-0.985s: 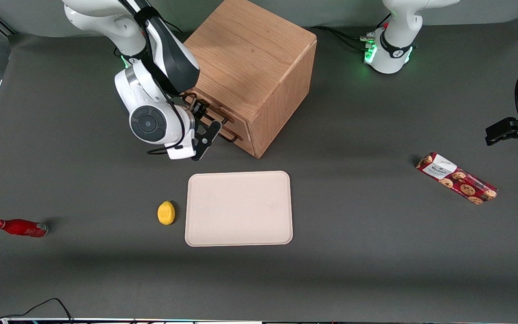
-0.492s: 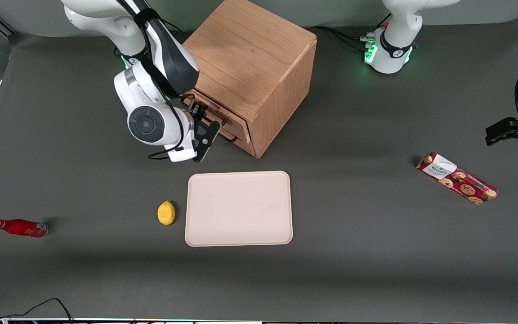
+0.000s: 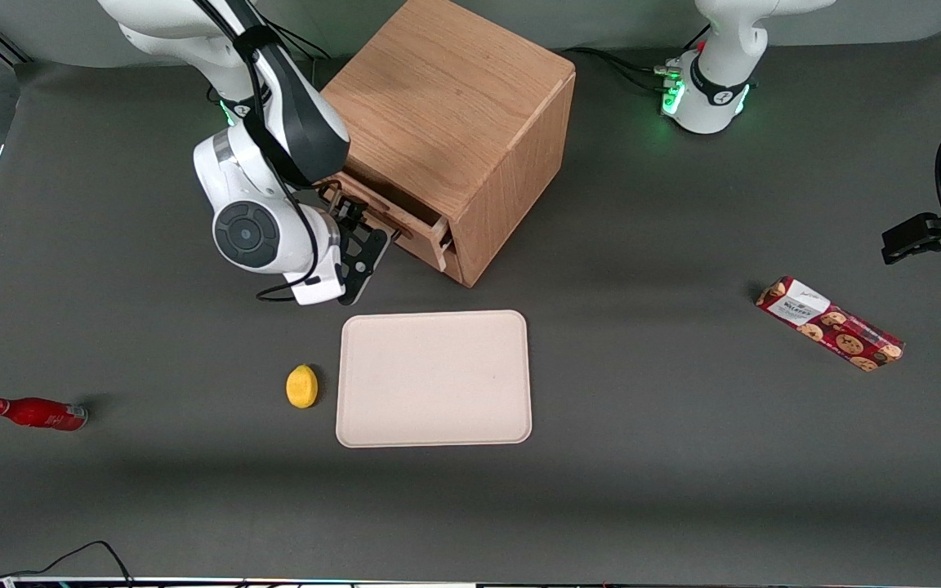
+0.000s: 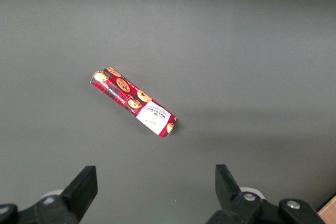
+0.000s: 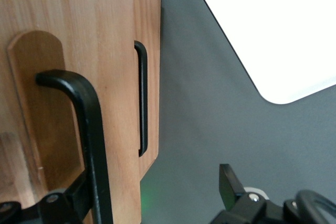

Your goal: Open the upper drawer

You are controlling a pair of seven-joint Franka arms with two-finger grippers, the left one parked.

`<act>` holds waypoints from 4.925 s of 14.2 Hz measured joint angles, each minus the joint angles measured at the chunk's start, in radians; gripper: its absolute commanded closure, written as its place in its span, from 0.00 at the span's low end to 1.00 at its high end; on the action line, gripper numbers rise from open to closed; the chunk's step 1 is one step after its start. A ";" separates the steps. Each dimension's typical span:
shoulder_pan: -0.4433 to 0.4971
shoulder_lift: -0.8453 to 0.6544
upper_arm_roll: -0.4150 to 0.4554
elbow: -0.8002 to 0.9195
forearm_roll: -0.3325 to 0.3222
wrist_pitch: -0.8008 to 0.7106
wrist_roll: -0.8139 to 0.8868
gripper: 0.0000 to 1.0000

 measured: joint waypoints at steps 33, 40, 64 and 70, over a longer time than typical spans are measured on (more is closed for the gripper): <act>-0.195 0.161 -0.007 0.217 -0.006 0.015 -0.281 0.00; -0.238 0.194 -0.008 0.256 -0.007 0.015 -0.327 0.00; -0.267 0.001 -0.009 0.356 -0.108 -0.218 0.113 0.00; -0.284 -0.269 -0.034 0.080 -0.221 -0.158 0.411 0.00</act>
